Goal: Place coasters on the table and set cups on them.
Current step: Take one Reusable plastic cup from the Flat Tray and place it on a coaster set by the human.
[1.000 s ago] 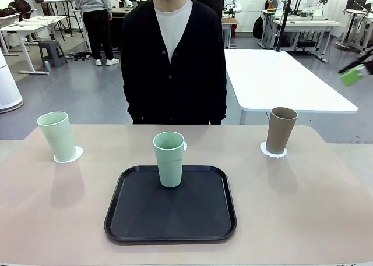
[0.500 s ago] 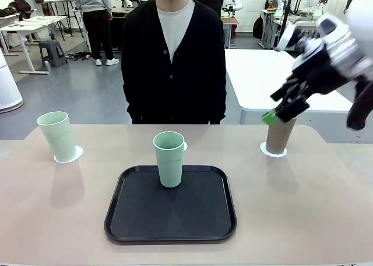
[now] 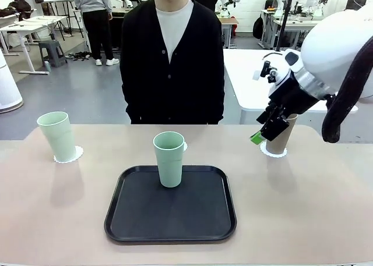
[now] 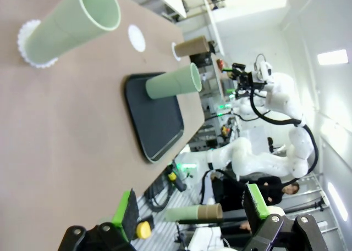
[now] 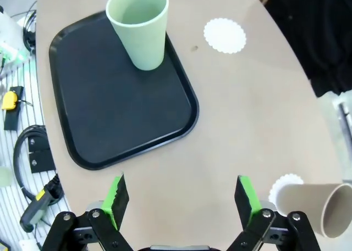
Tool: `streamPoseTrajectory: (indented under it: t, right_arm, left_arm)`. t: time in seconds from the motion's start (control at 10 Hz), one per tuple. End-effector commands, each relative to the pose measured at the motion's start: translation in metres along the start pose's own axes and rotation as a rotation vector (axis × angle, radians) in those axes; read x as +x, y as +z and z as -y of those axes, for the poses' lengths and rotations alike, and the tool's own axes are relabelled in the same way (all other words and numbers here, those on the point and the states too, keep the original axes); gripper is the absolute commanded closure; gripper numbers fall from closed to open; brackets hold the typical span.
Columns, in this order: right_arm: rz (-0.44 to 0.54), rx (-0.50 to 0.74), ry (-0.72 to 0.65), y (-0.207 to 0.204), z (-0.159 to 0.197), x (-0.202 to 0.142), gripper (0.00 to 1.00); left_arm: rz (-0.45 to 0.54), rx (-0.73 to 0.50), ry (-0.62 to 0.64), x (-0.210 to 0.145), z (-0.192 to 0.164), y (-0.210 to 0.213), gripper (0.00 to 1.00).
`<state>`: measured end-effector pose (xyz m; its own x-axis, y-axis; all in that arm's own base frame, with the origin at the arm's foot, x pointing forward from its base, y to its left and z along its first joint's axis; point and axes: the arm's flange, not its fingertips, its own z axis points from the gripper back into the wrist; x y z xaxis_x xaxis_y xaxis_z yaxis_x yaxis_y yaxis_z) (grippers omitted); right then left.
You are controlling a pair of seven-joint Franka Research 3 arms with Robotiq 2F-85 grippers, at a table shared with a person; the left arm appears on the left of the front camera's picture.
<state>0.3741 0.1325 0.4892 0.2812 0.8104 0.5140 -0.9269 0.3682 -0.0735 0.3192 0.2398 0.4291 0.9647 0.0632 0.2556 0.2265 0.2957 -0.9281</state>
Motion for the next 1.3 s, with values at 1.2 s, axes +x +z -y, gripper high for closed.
streamPoseTrajectory:
  t: [1.2]
  right_arm:
    - [0.485,0.259,0.253,-0.137,0.032,0.040,0.00]
  left_arm:
    - [0.008,-0.009,-0.009,-0.002,0.001,0.000,0.00]
